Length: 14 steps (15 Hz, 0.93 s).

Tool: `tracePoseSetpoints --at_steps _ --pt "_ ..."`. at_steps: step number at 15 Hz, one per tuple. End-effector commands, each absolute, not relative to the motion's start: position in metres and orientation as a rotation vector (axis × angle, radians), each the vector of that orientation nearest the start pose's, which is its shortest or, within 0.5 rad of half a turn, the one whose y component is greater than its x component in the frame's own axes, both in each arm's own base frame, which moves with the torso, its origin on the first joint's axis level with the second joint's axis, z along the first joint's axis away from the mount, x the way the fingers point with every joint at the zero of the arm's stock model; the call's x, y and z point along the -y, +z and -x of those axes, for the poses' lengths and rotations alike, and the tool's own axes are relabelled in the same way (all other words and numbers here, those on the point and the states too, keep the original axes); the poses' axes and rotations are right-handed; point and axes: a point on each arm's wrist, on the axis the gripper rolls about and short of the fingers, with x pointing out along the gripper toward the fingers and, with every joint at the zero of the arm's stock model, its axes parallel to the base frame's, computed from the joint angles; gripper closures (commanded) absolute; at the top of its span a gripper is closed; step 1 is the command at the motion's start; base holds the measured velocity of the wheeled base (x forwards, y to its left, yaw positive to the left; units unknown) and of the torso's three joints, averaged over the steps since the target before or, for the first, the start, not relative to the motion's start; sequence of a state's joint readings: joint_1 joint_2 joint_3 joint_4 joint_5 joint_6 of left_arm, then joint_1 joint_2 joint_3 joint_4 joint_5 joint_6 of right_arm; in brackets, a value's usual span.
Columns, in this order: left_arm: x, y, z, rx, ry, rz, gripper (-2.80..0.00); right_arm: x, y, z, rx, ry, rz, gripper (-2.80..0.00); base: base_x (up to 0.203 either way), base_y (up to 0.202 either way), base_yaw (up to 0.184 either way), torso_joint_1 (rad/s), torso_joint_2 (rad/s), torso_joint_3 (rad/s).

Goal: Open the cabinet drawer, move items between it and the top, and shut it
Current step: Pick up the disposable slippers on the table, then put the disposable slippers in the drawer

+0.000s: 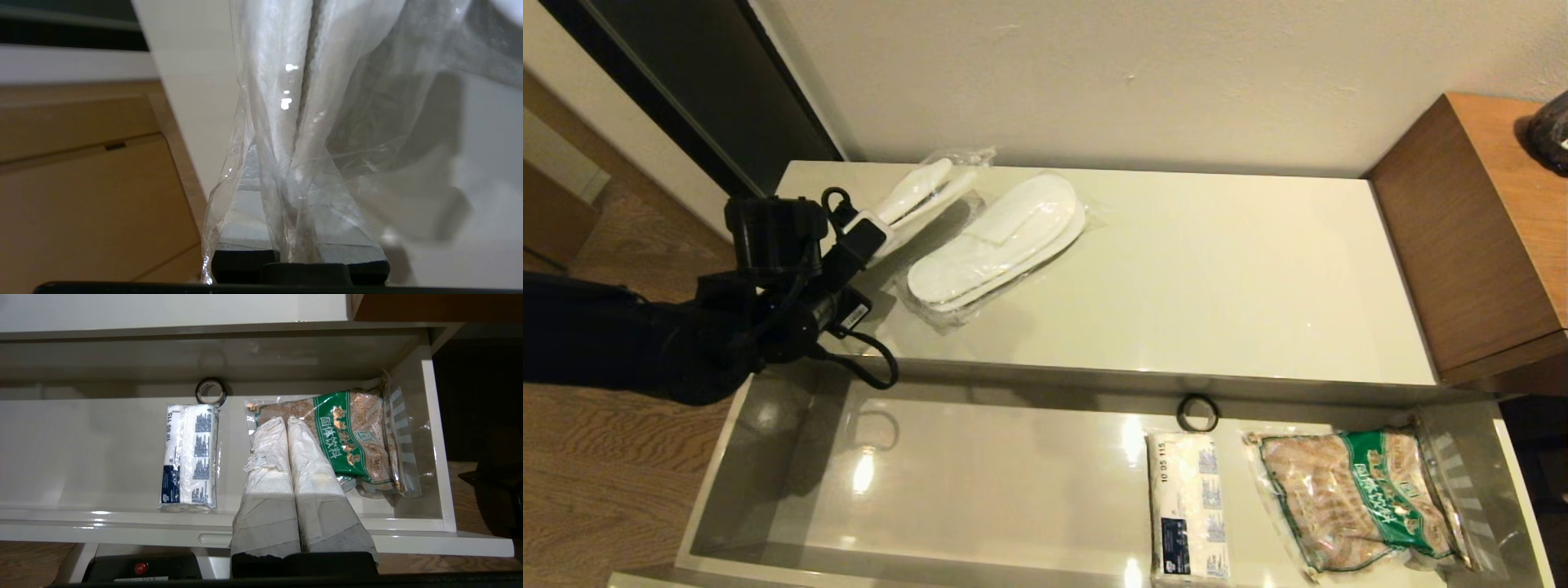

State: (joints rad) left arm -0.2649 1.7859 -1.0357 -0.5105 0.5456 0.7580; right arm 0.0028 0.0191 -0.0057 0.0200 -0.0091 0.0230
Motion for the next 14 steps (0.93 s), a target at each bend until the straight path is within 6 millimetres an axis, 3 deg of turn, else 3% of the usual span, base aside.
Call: tracePoseSetpoints --at_steps 1,3,6,9,11,14 --pt "0.071 0.227 -0.294 -0.263 0.200 -0.805 0.00 0.000 0.076 0.022 -0.034 -0.007 -0.023 0.00 0.000 0.000 0.000 0.000 0.00 0.000" --pt "0.065 0.234 -0.261 -0.240 0.196 -0.773 0.00 0.000 0.076 0.022 -0.032 -0.007 -0.023 0.00 0.000 0.000 0.000 0.000 0.00 0.000" --pt "0.058 0.252 -0.193 -0.209 0.139 -0.763 0.00 0.000 0.076 0.022 -0.035 -0.007 -0.023 0.00 0.000 0.000 0.000 0.000 0.00 0.000" --pt "0.059 0.236 -0.131 -0.377 -0.111 -0.897 0.00 0.000 0.076 0.022 -0.034 -0.007 -0.023 0.00 0.000 0.000 0.000 0.000 0.00 0.000" --pt "0.066 0.221 -0.117 -0.421 -0.239 -0.964 0.00 0.000 0.076 0.022 -0.032 -0.007 -0.023 0.00 0.000 0.000 0.000 0.000 0.00 0.000" --pt "0.073 0.191 -0.118 -0.533 -0.339 -1.100 0.00 0.000 0.076 0.022 -0.033 -0.007 -0.023 0.00 0.000 0.000 0.000 0.000 0.00 0.000"
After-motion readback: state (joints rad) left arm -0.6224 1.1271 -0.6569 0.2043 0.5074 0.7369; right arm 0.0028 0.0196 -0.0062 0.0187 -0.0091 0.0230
